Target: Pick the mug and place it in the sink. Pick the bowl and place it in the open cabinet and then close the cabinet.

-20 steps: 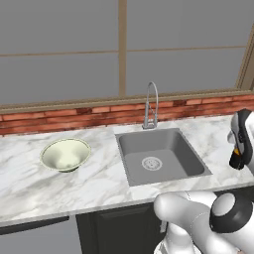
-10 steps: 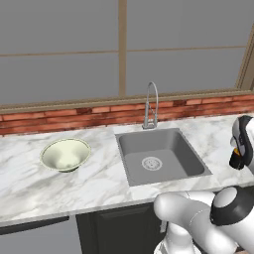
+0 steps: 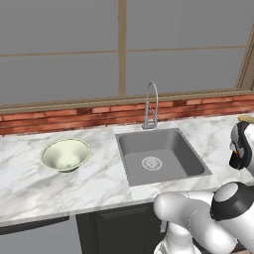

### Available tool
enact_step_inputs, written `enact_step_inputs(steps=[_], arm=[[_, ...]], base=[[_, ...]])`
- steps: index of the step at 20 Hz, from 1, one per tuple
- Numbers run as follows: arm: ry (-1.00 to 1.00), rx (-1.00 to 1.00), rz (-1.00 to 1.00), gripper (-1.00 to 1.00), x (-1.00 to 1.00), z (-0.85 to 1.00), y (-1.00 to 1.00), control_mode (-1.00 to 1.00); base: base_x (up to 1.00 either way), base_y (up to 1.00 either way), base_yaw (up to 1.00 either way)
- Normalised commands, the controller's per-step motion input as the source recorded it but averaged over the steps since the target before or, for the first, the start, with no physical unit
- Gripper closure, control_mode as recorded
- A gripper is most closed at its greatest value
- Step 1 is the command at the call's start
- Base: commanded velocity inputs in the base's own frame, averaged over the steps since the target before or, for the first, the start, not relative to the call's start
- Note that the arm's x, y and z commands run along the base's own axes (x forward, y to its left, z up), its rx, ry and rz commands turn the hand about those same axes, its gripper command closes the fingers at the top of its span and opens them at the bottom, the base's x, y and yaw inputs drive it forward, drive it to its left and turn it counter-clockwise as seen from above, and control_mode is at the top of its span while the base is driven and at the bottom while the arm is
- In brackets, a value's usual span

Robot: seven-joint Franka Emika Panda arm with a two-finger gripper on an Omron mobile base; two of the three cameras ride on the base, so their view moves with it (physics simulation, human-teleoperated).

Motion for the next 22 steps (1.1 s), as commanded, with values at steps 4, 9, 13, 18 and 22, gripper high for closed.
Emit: enact_step_inputs(steps=[4,9,13,18,22], arm=[[0.00,0.00,-0.02,-1.00,0.08,-0.18,-0.04,-1.00],[0.01,0.00,-0.01,-1.00,0.17,-0.11,-0.12,-1.00],[0.02,0.00,0.00,-1.00,0.21,-0.08,-0.21,-1.00],[0.00,0.00,0.00,-1.00,0.14,-0.09,-0.18,-1.00],[0.00,0.00,0.00,-1.00,0.06,-0.15,-0.12,-1.00]], base=[[0.00,0.00,0.00],[0.00,0.00,0.00],[0.00,0.00,0.00],[0.00,0.00,0.00],[0.00,0.00,0.00]])
